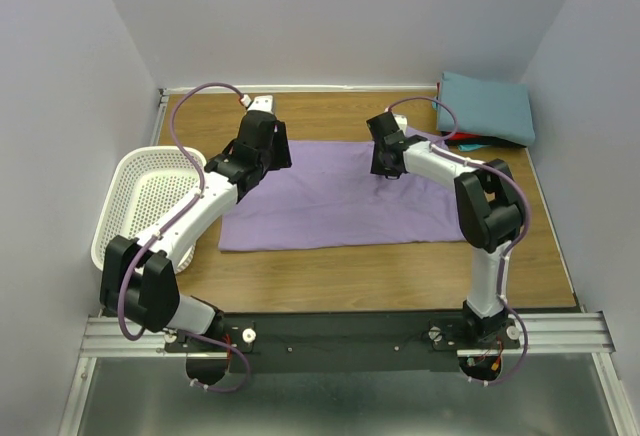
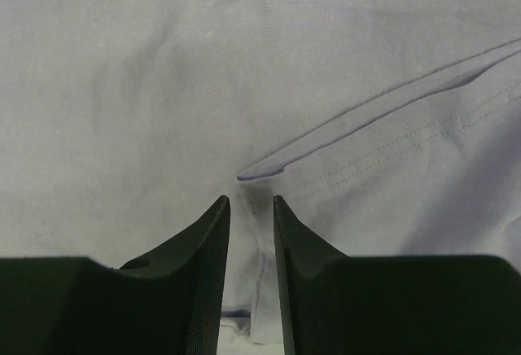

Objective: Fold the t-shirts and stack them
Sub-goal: Fold the tshirt

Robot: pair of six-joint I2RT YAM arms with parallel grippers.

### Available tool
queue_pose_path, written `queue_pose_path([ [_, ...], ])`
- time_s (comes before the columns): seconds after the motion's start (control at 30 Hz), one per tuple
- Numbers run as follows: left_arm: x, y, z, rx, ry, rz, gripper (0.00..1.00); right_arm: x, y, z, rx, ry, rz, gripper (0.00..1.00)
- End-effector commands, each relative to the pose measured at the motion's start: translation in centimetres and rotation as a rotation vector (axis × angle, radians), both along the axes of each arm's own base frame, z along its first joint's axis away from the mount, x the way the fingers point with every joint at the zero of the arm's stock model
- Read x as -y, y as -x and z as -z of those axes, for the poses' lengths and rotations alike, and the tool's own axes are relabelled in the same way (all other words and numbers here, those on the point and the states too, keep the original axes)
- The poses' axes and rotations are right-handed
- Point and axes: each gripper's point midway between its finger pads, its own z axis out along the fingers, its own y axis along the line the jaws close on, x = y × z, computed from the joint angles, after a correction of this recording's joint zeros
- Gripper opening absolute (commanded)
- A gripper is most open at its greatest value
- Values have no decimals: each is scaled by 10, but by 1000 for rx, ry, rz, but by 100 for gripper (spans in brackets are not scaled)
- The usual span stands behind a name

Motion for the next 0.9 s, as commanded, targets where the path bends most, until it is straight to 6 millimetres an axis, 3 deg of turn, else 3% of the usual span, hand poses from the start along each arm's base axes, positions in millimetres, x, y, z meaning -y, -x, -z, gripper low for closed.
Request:
queue_pose_path([
  [0.0,4,-3,-4,6,9,27,59,4,-3,8,-3,48,5,34],
  [0.37,4,-4,0,-9,8,32,59,4,-6,17,-15,60,8,34],
  [0.7,4,-3,2,-13,6,32,59,6,-6,6,11,53,28,10],
  [0.87,4,-3,4,-19,5,31,59,5,-6,-5,33,37,25,8],
])
